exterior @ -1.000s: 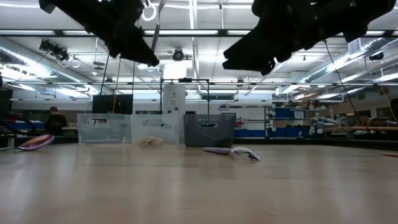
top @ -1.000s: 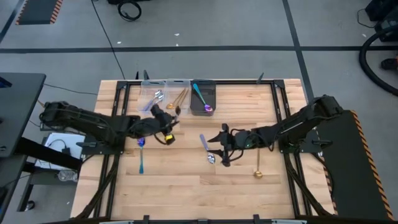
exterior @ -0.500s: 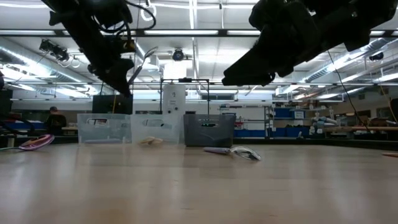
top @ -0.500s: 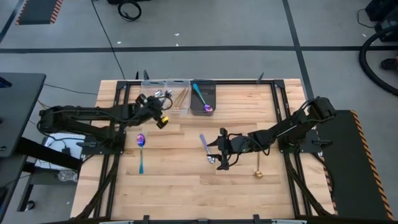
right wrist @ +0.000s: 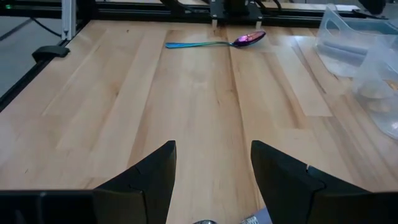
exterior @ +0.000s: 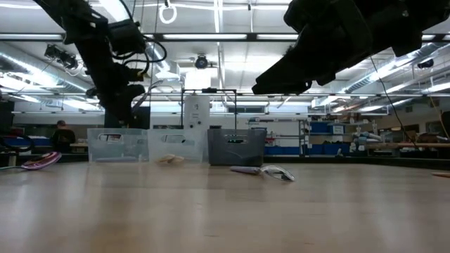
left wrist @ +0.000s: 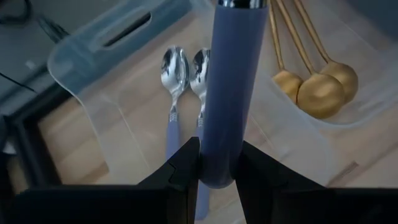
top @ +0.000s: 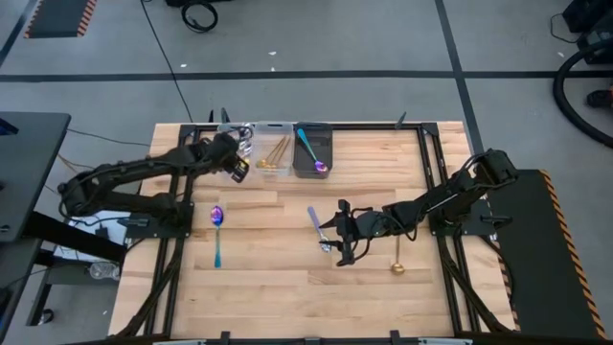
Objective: Sort silverware by color (type)
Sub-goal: Put the violet spoon into the left transparent bin
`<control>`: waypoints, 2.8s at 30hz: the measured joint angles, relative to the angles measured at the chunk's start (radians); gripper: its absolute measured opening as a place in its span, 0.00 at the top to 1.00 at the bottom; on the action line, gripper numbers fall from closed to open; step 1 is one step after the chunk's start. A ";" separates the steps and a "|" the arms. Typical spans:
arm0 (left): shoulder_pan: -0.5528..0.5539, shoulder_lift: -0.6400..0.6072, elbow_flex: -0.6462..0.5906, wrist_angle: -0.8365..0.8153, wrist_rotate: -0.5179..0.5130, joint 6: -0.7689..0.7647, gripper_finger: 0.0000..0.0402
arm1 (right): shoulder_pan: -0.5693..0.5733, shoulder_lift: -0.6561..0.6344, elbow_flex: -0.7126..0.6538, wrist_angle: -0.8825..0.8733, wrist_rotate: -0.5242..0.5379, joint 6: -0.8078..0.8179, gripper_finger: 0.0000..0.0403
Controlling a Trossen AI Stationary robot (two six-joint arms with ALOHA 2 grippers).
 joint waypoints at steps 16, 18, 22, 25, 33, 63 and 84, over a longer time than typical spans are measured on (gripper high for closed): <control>0.230 0.238 0.003 0.021 0.197 0.092 0.77 | 0.001 -0.001 0.000 0.000 0.001 -0.019 0.46; 0.244 0.255 0.006 0.017 0.232 0.090 0.77 | 0.001 -0.001 0.000 0.001 0.001 -0.019 0.46; 0.259 0.267 0.018 -0.021 0.270 0.084 0.77 | 0.000 -0.001 0.000 0.002 0.007 -0.020 0.46; 0.259 0.271 0.046 -0.074 0.259 0.092 0.77 | 0.000 -0.001 0.000 0.006 0.007 -0.021 0.46; 0.259 0.271 0.104 -0.122 0.269 0.105 0.77 | 0.000 -0.001 0.000 0.008 0.007 -0.027 0.46; 0.315 0.492 0.237 -0.302 0.315 0.197 0.77 | 0.001 -0.001 0.000 0.039 0.007 -0.031 0.46; 0.152 0.148 0.237 -0.247 0.217 0.172 0.57 | -0.002 -0.001 0.000 0.030 0.008 -0.036 0.46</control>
